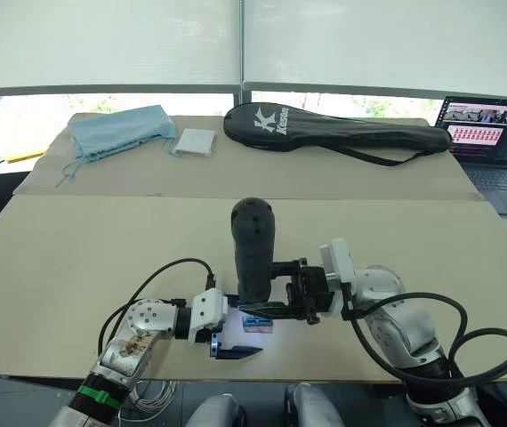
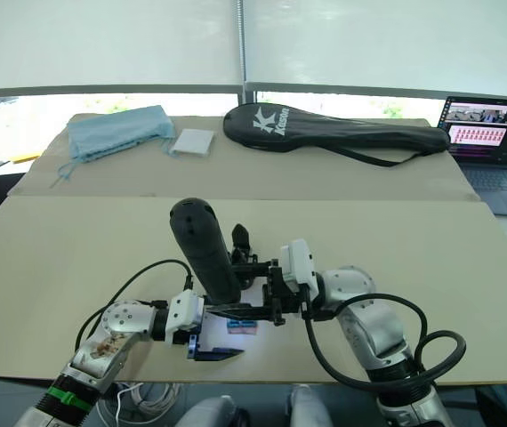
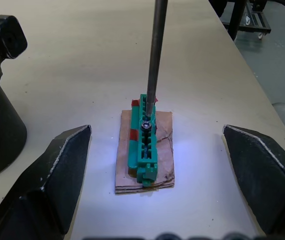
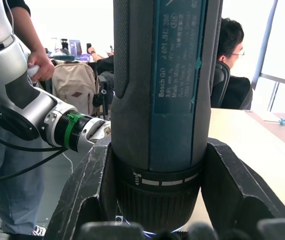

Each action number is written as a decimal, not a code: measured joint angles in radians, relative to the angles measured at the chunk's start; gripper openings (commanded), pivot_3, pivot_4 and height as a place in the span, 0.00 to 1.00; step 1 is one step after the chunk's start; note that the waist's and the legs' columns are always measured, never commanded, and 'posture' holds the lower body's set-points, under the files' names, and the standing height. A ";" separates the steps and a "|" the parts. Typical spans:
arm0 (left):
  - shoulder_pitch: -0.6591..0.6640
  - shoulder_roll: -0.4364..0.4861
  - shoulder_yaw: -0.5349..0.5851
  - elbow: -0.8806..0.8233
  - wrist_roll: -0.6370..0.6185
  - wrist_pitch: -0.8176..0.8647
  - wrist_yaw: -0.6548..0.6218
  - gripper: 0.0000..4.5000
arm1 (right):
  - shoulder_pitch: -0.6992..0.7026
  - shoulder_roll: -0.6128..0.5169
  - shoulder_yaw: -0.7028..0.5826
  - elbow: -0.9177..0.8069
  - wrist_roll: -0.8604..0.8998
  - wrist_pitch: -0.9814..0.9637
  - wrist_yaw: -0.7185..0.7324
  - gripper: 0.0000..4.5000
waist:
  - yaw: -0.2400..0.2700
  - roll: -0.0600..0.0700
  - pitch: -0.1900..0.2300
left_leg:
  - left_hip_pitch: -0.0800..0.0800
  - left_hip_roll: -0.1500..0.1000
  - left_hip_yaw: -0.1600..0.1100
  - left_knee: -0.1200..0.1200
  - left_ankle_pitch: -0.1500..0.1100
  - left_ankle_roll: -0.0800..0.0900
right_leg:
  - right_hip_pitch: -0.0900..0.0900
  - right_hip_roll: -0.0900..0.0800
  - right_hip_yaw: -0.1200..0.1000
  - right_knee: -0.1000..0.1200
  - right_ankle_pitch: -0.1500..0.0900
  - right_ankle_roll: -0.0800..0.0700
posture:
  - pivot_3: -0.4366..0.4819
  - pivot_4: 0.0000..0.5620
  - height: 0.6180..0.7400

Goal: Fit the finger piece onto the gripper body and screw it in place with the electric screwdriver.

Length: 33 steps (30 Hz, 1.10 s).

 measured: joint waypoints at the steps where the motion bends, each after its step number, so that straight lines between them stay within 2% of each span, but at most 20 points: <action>1: 0.000 0.000 0.000 0.001 -0.001 0.000 0.000 0.99 | 0.000 0.000 0.000 0.002 -0.003 0.000 0.001 0.43 | 0.000 0.000 0.000 | 0.000 0.000 0.000 0.000 0.000 0.000 | 0.000 0.000 0.000 0.000 0.000 0.000 | 0.48 0.27 1.00; 33: -0.006 -0.006 0.001 0.023 -0.023 0.003 -0.008 0.99 | 0.003 -0.001 0.000 0.024 -0.032 0.000 0.002 0.43 | 0.000 0.001 -0.001 | 0.001 0.000 0.000 0.000 0.000 0.000 | 0.001 0.000 0.003 0.000 0.000 0.000 | 0.48 0.27 1.00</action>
